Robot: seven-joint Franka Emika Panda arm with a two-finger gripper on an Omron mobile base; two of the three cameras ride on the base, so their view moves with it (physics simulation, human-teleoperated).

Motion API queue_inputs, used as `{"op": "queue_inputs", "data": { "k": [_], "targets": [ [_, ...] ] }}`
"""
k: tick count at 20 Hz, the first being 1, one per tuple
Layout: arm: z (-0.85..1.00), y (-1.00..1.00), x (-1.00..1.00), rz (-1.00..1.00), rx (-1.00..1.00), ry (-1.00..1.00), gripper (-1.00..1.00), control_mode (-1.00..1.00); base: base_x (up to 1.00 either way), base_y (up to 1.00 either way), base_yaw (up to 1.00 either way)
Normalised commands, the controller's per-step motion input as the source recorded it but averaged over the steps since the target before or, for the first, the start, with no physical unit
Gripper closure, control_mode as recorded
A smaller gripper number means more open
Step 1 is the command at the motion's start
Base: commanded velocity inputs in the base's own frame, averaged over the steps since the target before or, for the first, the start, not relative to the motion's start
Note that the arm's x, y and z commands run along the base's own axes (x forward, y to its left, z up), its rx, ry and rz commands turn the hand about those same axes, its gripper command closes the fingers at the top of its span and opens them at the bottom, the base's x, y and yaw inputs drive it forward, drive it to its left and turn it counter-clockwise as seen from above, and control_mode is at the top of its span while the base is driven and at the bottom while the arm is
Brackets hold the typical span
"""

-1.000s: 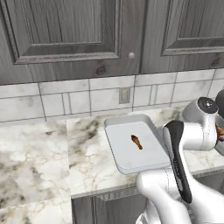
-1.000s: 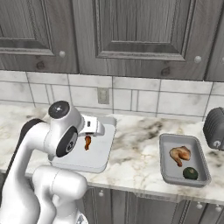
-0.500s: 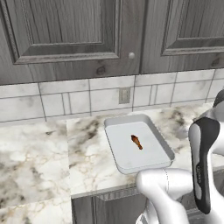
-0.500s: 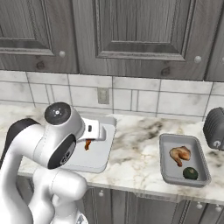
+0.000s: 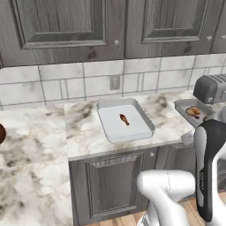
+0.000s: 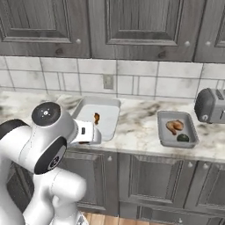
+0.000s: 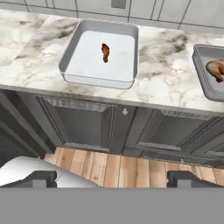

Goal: Place one squash and one chicken drumstick in each tupperware on the nearby counter, to pack two identical lunches.

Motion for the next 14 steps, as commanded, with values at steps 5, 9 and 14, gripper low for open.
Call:
{"op": "queue_inputs", "data": {
  "k": [5, 9, 14],
  "targets": [
    [0.0, 0.0, 0.0, 0.0, 0.0, 0.0, -1.0, 1.0, -0.65, -0.18, -0.01],
    [0.0, 0.0, 0.0, 0.0, 0.0, 0.0, -1.0, 1.0, -0.18, -0.62, 0.0],
    [0.0, 0.0, 0.0, 0.0, 0.0, 0.0, -1.0, 1.0, -0.09, -0.93, 0.0]
  ]
}}
